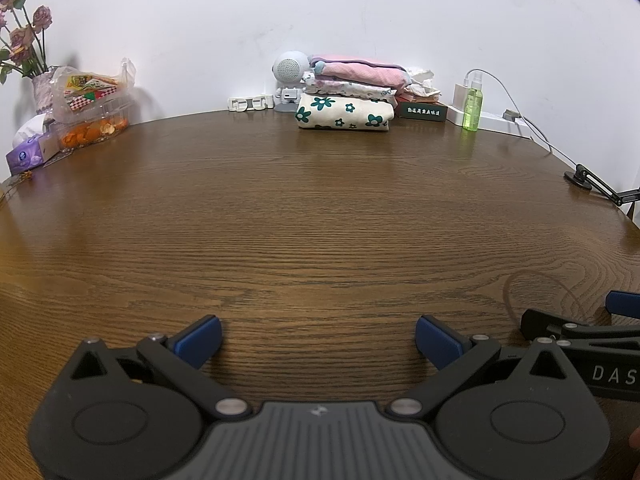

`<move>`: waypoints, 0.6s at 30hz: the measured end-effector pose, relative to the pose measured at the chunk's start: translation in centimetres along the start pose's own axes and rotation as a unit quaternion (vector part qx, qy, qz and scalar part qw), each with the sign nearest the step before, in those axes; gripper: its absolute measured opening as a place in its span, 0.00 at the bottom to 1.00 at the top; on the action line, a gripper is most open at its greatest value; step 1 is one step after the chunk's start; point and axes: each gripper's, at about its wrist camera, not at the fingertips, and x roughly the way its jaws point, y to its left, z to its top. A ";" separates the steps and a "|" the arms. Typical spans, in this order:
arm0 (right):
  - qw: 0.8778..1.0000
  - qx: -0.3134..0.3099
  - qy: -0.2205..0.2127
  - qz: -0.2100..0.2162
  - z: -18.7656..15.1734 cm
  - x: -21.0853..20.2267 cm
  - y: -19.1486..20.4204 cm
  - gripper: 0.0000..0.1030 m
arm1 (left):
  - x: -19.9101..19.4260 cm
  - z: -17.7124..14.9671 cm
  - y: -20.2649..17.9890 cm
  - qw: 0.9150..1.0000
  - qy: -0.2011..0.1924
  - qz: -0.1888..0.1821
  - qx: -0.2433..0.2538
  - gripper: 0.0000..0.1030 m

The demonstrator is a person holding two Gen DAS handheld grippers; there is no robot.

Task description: Fold clothes

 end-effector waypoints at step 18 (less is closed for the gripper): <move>1.000 0.011 0.000 -0.013 0.1 0.1 0.2 0.99 | 0.1 0.1 0.2 1.000 0.000 -0.001 0.000 1.00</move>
